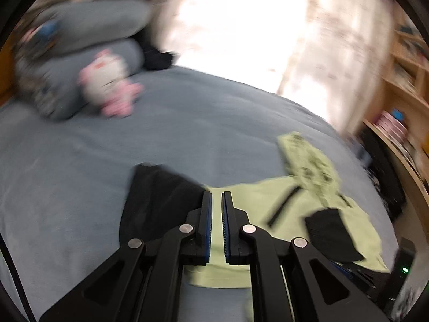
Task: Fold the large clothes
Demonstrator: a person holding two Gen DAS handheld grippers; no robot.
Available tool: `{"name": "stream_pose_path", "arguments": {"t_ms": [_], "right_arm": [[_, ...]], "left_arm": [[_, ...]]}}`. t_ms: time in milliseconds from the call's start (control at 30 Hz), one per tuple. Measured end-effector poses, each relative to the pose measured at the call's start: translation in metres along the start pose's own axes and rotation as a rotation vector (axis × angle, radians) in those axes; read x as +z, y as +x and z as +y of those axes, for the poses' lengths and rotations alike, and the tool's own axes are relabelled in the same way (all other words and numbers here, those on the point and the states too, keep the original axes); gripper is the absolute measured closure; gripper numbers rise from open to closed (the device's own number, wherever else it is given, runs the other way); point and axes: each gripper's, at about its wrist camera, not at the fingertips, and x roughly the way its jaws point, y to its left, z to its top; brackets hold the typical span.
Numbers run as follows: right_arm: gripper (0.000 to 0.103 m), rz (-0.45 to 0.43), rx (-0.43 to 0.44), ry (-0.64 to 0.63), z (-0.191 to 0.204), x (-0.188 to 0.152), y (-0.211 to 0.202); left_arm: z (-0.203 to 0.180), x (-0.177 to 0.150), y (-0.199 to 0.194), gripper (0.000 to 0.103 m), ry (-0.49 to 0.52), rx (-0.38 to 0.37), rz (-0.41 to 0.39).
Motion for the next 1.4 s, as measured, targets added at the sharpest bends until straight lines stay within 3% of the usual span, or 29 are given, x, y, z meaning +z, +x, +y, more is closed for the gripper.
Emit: {"name": "stream_pose_path", "arguments": {"t_ms": [200, 333, 500, 633, 700, 867, 1067, 1400], "right_arm": [[0.080, -0.053, -0.054, 0.126, -0.078, 0.000, -0.043], [0.080, -0.077, -0.096, 0.199, -0.132, -0.007, -0.064], [0.080, -0.084, -0.131, 0.263, -0.182, -0.020, -0.079], [0.080, -0.072, -0.129, 0.297, -0.207, -0.029, -0.081], [0.080, -0.063, -0.119, 0.298, -0.211, -0.032, -0.079], [0.080, -0.047, -0.040, 0.269, -0.199, -0.031, -0.069], [0.080, -0.043, 0.041, 0.200, -0.160, -0.022, -0.057], [0.080, -0.006, 0.106, 0.094, -0.103, -0.018, -0.034]], "left_arm": [[-0.138, -0.017, 0.000, 0.098, 0.154, -0.150, 0.026], [-0.211, -0.048, 0.023, 0.098, 0.199, -0.223, 0.112], [-0.261, -0.092, 0.042, 0.098, 0.274, -0.218, 0.199], [-0.276, -0.114, 0.048, 0.097, 0.329, -0.183, 0.247], [-0.268, -0.115, 0.045, 0.091, 0.334, -0.160, 0.268], [-0.226, -0.097, 0.038, 0.051, 0.301, -0.045, 0.243], [-0.152, -0.078, 0.028, 0.048, 0.169, 0.016, 0.236], [0.002, -0.081, 0.015, 0.048, -0.276, 0.028, 0.193]]}}
